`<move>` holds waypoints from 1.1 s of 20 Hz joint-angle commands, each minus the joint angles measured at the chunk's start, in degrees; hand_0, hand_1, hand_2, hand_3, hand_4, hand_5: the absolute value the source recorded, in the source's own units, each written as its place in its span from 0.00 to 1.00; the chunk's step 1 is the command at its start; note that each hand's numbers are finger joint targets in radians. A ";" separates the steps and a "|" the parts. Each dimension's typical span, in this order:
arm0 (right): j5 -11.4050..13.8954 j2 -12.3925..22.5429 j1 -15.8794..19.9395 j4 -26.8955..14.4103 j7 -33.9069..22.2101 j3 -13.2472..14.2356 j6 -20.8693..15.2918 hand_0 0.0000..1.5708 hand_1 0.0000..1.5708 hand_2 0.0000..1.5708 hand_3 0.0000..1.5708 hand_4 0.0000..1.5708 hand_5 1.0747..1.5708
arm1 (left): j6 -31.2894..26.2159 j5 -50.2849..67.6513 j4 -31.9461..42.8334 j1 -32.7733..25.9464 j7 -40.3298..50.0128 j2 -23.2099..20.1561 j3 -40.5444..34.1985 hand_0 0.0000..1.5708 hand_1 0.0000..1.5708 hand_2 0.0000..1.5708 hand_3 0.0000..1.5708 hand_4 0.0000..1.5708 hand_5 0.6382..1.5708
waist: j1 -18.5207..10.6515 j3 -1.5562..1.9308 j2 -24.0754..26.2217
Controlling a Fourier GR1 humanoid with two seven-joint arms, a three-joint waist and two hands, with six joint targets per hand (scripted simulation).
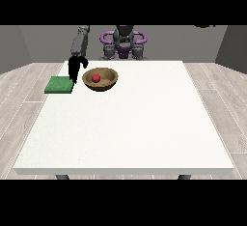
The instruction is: Pick the cup and pour the ball into the bowl, then pick the bowl and place it on the pad
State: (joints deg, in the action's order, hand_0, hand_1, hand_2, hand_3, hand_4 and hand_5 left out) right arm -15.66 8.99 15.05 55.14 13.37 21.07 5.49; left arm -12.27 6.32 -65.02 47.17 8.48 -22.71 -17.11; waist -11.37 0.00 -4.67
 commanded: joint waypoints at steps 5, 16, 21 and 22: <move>0.96 -1.07 5.82 -8.63 5.29 -1.81 -0.06 0.00 0.00 0.00 0.00 0.37 0.98 | -5.47 6.35 -1.02 -3.96 1.40 -7.79 -5.85 0.00 0.00 0.00 0.00 0.64 0.96 | 3.43 0.03 -1.32; 1.39 2.29 9.67 -24.02 17.49 0.63 2.51 0.00 0.00 0.00 0.00 0.30 0.95 | -3.57 9.66 -11.02 -4.63 6.86 -8.75 -5.21 0.00 0.00 0.00 0.00 0.64 0.97 | 0.89 0.09 -5.99; 2.43 -2.46 13.41 -21.92 16.87 -2.03 -1.99 0.00 0.00 0.00 0.00 0.27 0.95 | -5.43 10.46 -7.56 -4.82 3.29 -11.46 -7.41 0.00 0.00 0.00 0.00 0.65 0.96 | 3.37 0.04 -7.31; 2.39 -2.88 12.91 -21.35 15.09 -2.85 -1.10 0.00 0.00 0.00 0.00 0.28 0.95 | -7.11 11.06 -5.81 -6.19 2.85 -12.78 -8.44 0.00 0.00 0.00 0.00 0.65 0.96 | 3.70 0.02 -6.09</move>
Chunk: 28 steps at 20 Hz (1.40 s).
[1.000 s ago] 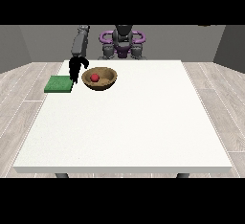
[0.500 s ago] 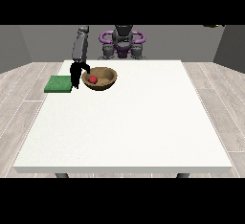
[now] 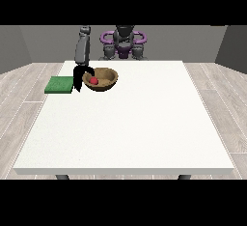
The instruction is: Pick the cup and pour the ball into the bowl, then pick the bowl and place it on the pad
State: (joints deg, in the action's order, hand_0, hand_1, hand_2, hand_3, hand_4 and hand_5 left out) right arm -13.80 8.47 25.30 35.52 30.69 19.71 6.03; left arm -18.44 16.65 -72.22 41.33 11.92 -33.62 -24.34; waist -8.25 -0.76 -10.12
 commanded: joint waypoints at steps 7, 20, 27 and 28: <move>0.79 -1.75 0.38 -5.51 -3.61 0.36 -8.60 0.00 0.00 0.00 0.00 0.39 0.99 | -1.49 2.31 -0.91 -1.35 0.66 -2.50 -1.49 0.00 0.00 0.00 0.00 0.65 0.97 | -0.87 0.80 -0.54; 7.56 7.41 -2.03 -0.40 -14.88 -3.64 -20.21 1.00 1.00 1.00 0.79 0.64 0.95 | -3.52 4.55 0.74 -0.43 -0.01 -3.38 -2.49 0.00 0.00 0.00 0.00 0.74 0.96 | -2.82 0.54 -1.28; 9.46 17.31 0.66 4.68 -31.63 -7.08 -16.91 1.00 1.00 1.00 0.65 0.66 0.97 | -4.73 4.03 7.87 -5.32 -1.30 -5.23 -5.15 0.00 0.00 0.00 0.00 0.76 0.97 | 2.08 0.59 4.98; 8.40 18.20 1.74 6.18 -32.88 -6.68 -15.02 1.00 1.00 1.00 0.62 0.67 0.97 | -4.68 2.47 9.14 -7.17 -4.61 -5.66 -5.95 0.00 0.00 0.00 0.00 0.76 0.97 | 3.83 0.61 4.27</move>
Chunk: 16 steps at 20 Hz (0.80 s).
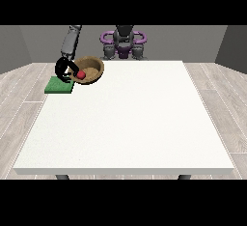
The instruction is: Pick the cup and pour the ball into the bowl, then pick the bowl and place it on the pad
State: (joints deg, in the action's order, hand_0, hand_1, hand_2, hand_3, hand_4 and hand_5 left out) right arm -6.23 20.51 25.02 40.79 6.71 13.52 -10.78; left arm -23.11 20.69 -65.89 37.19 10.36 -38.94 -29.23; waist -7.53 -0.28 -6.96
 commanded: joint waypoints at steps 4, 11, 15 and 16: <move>3.16 10.60 3.65 3.49 -12.82 -2.98 5.48 1.00 1.00 1.00 0.46 0.67 0.98 | -2.64 -0.76 8.44 -2.86 -5.64 -6.02 -4.73 0.00 0.00 0.00 0.00 0.77 0.97 | 6.86 0.15 0.00; -0.19 16.04 5.98 3.13 -16.28 1.57 10.59 1.00 1.00 1.00 0.37 0.70 0.99 | -3.06 -0.42 10.06 -5.42 -8.67 -6.17 -5.08 0.00 0.00 0.00 0.00 0.77 0.97 | 7.27 0.26 -0.23; 0.75 17.66 4.73 -0.79 -12.80 2.62 12.10 1.00 1.00 1.00 0.24 0.71 0.99 | -1.25 -1.47 5.10 -6.65 -9.93 -2.79 -2.04 0.00 0.00 0.00 0.00 0.77 0.98 | 5.43 0.29 -0.98; -1.02 20.08 5.44 1.15 -11.86 4.27 14.12 1.00 1.00 1.00 0.24 0.71 0.99 | -4.76 -1.22 9.93 -7.88 -15.36 -6.66 -5.68 0.00 0.00 0.00 0.00 0.77 0.98 | 6.63 0.26 -3.84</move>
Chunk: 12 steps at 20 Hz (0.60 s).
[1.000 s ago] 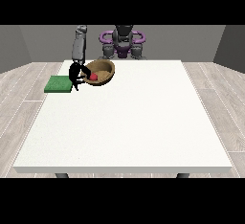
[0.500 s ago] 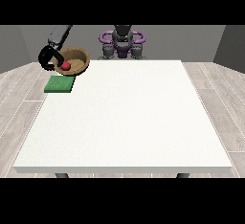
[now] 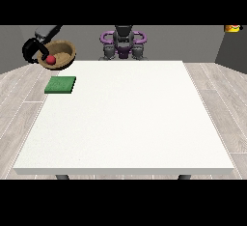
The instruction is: Pick the cup and pour the ball into the bowl, then pick the bowl and place it on the pad
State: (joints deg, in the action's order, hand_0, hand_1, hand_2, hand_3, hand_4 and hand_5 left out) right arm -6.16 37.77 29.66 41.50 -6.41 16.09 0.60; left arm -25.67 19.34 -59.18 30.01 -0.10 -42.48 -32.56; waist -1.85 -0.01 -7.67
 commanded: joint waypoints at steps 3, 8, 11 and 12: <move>-0.18 0.30 -0.76 -2.66 3.35 1.64 1.54 1.00 1.00 1.00 0.29 0.71 0.99 | -1.05 1.96 1.73 0.86 -0.40 -2.15 -0.82 0.00 0.00 0.00 0.00 0.77 0.98 | 0.21 0.03 -2.10; -2.61 -3.79 1.24 -4.00 5.76 3.90 -1.16 1.00 1.00 1.00 0.28 0.68 1.00 | -3.95 3.04 3.69 1.55 -2.07 -5.28 -1.95 0.00 0.00 0.00 0.00 0.77 0.98 | -1.38 0.04 -5.75; -3.10 -4.10 2.62 -4.80 3.84 4.09 -1.17 1.00 1.00 1.00 0.34 0.66 1.00 | -2.20 0.06 1.98 -1.65 -7.35 -0.81 0.40 0.00 0.00 0.00 0.00 0.77 0.98 | -2.02 0.02 -5.47; -1.84 -5.00 2.05 -4.95 3.79 2.56 -1.01 1.00 1.00 1.00 0.34 0.65 1.00 | 0.11 0.50 2.00 -0.06 -4.48 -1.35 0.53 0.00 0.00 0.00 0.00 0.77 0.98 | -0.80 0.03 -3.59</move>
State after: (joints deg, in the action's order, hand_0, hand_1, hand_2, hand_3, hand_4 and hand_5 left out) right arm -8.47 34.66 31.70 37.56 -2.81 19.38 0.01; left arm -27.34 20.41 -56.61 30.25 -4.28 -45.03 -33.12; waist -2.92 0.01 -12.39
